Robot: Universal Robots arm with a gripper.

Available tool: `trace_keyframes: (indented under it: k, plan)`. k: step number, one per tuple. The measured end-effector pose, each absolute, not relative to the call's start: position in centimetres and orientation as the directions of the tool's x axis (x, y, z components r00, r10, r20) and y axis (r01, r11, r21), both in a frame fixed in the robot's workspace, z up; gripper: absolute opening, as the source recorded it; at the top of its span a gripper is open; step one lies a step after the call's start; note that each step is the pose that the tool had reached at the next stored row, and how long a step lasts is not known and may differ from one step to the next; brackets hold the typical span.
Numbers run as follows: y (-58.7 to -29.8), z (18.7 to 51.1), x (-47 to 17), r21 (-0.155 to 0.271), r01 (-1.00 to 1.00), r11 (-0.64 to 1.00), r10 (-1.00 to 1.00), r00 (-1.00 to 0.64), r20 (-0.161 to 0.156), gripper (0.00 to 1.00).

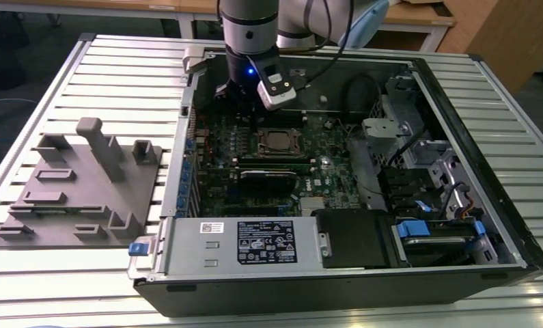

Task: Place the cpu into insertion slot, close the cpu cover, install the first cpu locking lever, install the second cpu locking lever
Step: 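Install the first cpu locking lever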

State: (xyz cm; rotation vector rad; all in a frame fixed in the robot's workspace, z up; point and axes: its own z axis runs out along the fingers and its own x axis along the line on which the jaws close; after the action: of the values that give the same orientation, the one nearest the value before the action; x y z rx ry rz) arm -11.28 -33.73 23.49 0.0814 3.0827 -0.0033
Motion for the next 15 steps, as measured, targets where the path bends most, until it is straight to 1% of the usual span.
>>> trace_keyframes:
  k: [7,15]
  plan:
    - [-33.73,23.47,-11.76,0.002,0.053,0.999,0.053,-0.997,-0.058,0.11]
    - [-33.75,23.46,-12.29,0.089,0.053,0.995,0.058,-0.997,-0.053,0.11]
